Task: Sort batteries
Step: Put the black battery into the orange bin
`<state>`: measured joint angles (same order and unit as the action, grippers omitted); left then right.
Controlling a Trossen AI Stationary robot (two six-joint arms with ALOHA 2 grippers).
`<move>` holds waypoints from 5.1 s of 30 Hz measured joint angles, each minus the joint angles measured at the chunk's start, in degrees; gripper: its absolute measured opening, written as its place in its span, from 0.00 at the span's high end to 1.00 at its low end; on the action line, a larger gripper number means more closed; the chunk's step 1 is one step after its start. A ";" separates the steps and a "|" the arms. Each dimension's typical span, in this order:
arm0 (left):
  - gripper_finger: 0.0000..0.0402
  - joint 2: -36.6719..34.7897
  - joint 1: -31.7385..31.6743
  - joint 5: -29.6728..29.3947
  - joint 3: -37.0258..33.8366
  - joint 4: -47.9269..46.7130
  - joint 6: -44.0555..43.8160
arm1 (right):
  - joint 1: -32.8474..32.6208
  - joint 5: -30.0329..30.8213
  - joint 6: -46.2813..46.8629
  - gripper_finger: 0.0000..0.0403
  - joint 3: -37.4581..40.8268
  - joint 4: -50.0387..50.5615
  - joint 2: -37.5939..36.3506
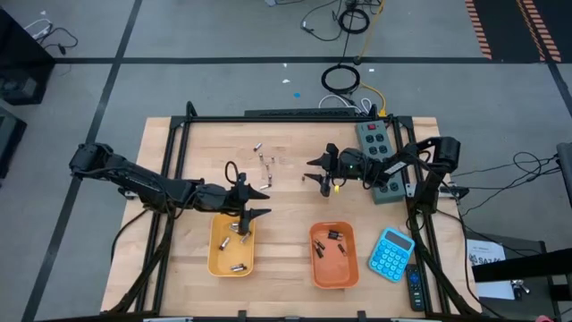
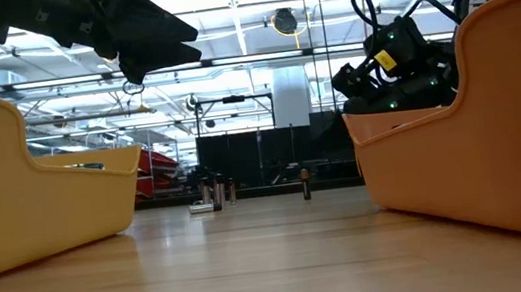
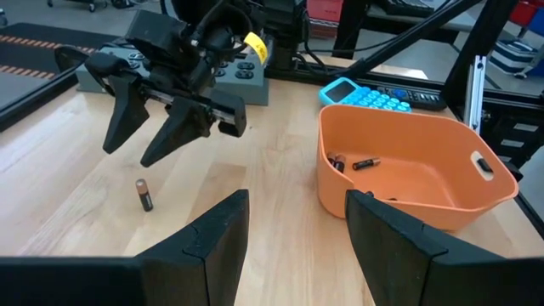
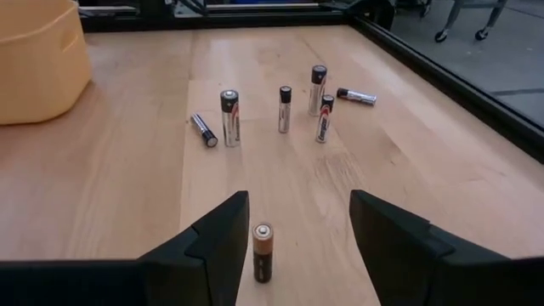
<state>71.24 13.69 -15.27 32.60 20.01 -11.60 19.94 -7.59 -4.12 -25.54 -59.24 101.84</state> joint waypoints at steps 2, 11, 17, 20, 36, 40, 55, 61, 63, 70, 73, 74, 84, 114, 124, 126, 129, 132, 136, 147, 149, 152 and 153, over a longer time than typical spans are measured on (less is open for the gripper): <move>0.49 0.00 0.00 0.00 0.00 -0.02 0.41 | 0.00 -0.01 0.00 0.51 0.00 0.04 0.00; 0.49 0.00 0.02 -3.32 0.00 -0.02 2.97 | -0.07 0.20 0.46 0.51 -2.33 6.13 -0.04; 0.49 -0.02 2.43 -9.28 -1.28 0.52 5.35 | -0.13 0.23 0.40 0.51 -3.13 9.88 -0.07; 0.49 -0.02 2.91 -9.16 -2.57 0.48 5.90 | 0.20 0.21 0.16 0.51 -3.13 10.69 -0.08; 0.49 -0.02 -3.26 6.05 -11.84 10.60 5.83 | 0.31 3.22 -0.65 0.51 -3.13 22.09 -9.13; 0.49 -0.02 -6.14 8.85 -14.39 17.53 7.25 | 0.31 3.22 -0.64 0.51 -3.10 20.14 -6.57; 0.49 -1.38 -19.21 21.11 -10.68 20.42 13.41 | 0.35 3.09 -0.56 0.51 -3.10 17.89 -5.09; 0.49 -1.38 -19.24 21.51 -10.62 19.76 11.98 | -1.69 2.61 0.27 0.51 -3.08 18.67 -5.22; 0.49 -1.38 -19.19 21.57 -10.62 19.89 11.95 | -2.47 2.53 0.28 0.51 -3.10 18.87 -5.22; 0.49 -1.38 -19.19 21.57 -10.62 20.29 10.87 | -3.23 2.80 -0.30 0.51 -6.26 20.63 -5.14; 0.49 -1.38 -19.19 21.55 -10.62 20.28 10.47 | -3.23 2.41 -0.35 0.51 -7.00 19.89 -3.83; 0.49 -1.38 -19.21 21.55 -10.62 20.28 10.47 | -3.23 1.87 -0.17 0.51 -7.21 19.43 -2.93; 0.49 -1.38 -19.20 21.21 -10.62 20.28 10.38 | -2.31 1.23 -0.49 0.51 -10.03 17.43 4.32; 0.49 -1.38 -19.26 20.83 -10.62 20.15 9.18 | 1.04 3.45 0.09 0.95 -10.71 18.38 7.34; 0.49 -1.38 -19.26 20.83 -10.62 19.96 9.09 | 1.05 3.32 0.05 0.96 -10.73 18.37 7.34; 0.49 -1.38 -19.26 20.83 -10.62 19.96 9.09 | 1.05 3.28 -0.05 0.96 -10.73 19.32 6.87; 0.49 -1.38 -19.26 20.83 -10.62 19.91 9.07 | 1.03 4.47 -1.01 0.96 -10.71 24.78 3.84; 0.49 -1.38 -19.26 20.85 -10.62 19.69 9.07 | 0.96 6.11 -1.78 0.96 -10.71 29.79 -0.81; 0.49 -1.38 -19.26 20.85 -10.62 19.65 9.05 | -0.48 6.19 -2.23 0.96 -10.71 35.70 -6.11; 0.49 -1.38 -19.24 20.85 -10.60 17.97 8.90 | -8.64 6.07 -0.77 0.96 -10.69 51.59 -19.22; 0.49 -1.38 -19.26 20.87 -10.60 17.57 8.88 | -10.98 5.96 0.28 0.96 -10.70 53.28 -21.06; 0.49 -1.36 -19.26 20.87 -10.58 16.16 8.22 | -14.35 5.06 1.83 0.96 -10.69 55.28 -23.28; 0.49 -1.36 -19.26 20.89 -10.58 15.99 7.69 | -15.45 3.96 2.32 0.96 -10.67 55.49 -23.87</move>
<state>69.89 -5.56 5.63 22.02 36.00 -3.90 4.49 -3.62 -1.80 -36.21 -3.75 77.97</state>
